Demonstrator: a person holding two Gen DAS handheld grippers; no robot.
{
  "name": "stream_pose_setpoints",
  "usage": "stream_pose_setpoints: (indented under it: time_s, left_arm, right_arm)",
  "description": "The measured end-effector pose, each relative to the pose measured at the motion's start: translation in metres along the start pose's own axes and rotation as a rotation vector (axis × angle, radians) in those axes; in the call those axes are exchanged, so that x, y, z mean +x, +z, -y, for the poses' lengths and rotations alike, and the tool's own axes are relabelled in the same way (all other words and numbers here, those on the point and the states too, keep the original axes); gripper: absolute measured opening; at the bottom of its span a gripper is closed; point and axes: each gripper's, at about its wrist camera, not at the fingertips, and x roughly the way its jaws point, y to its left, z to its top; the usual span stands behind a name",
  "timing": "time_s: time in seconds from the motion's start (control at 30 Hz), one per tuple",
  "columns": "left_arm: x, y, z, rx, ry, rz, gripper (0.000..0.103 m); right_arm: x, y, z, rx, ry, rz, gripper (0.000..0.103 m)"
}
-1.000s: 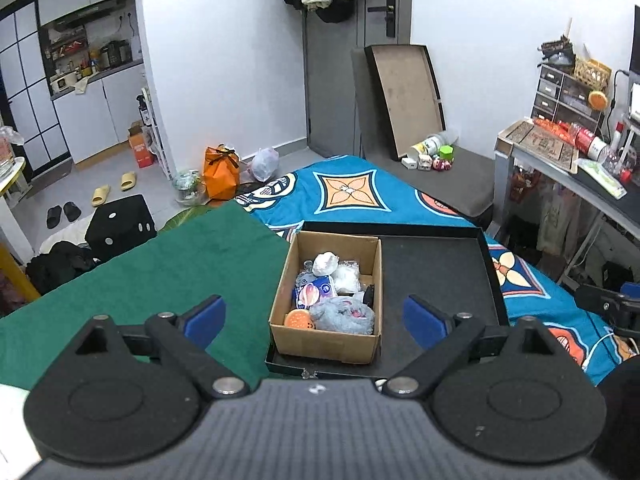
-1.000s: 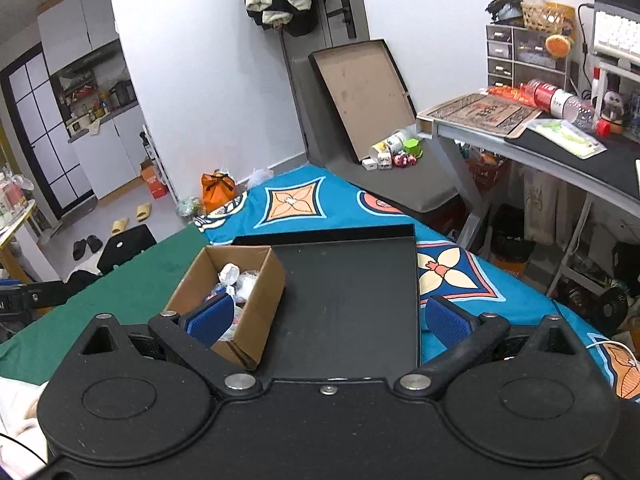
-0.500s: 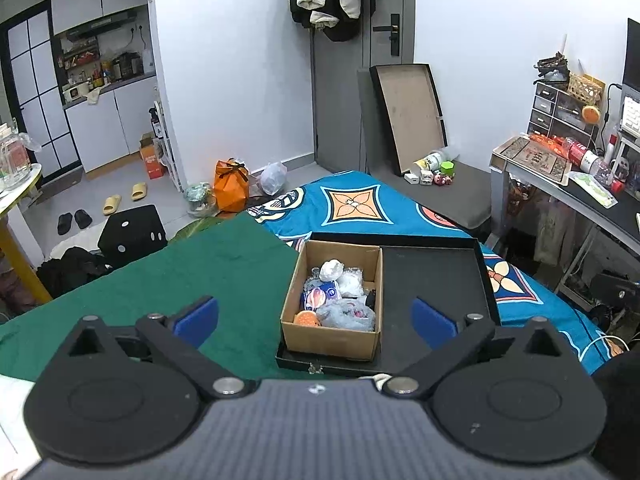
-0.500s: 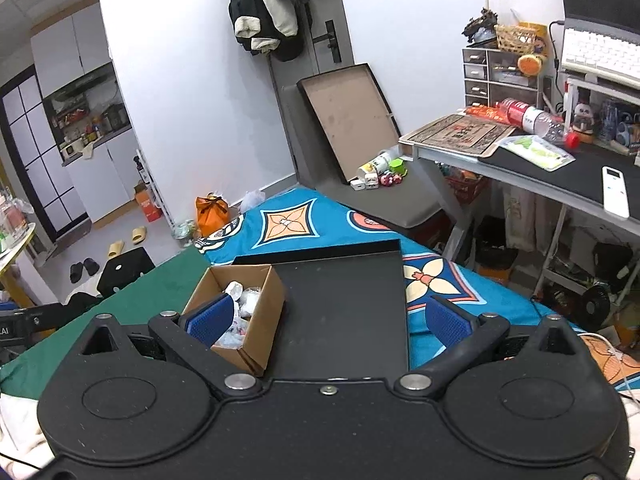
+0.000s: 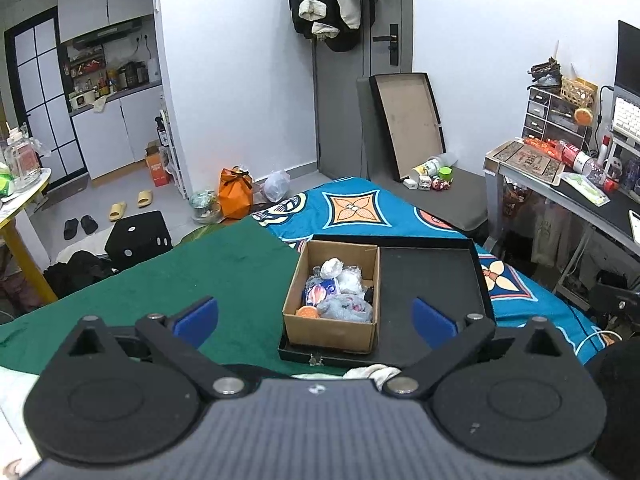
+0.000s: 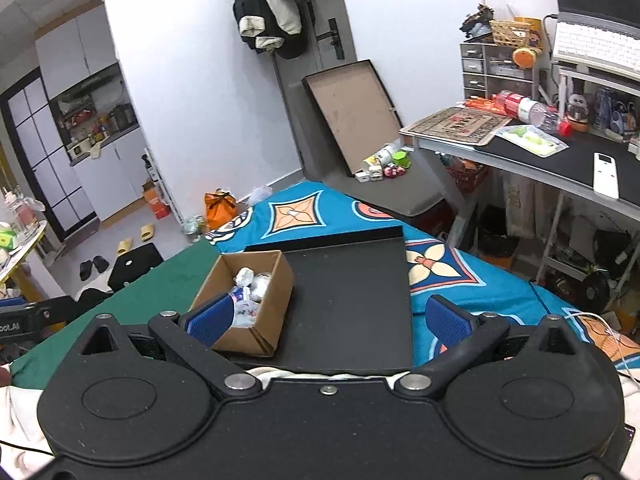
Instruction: Organize soft objects
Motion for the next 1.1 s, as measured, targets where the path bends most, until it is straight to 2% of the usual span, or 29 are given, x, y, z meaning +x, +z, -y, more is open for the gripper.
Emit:
stream_pose_setpoints:
  time_s: [0.27, 0.57, 1.1]
  left_arm:
    - [-0.001, -0.013, 0.0, 0.0, 0.018, -0.007, 0.102]
    - [-0.004, -0.021, 0.002, -0.008, -0.02, -0.017, 0.102]
    - [-0.003, -0.02, -0.003, -0.035, -0.041, -0.029, 0.102]
  right_arm:
    - [-0.003, -0.012, -0.002, -0.029, 0.013, -0.01, 0.103]
    - [-0.004, -0.017, -0.005, -0.043, 0.015, -0.017, 0.103]
    - [-0.005, -0.017, -0.007, -0.056, 0.007, -0.01, 0.103]
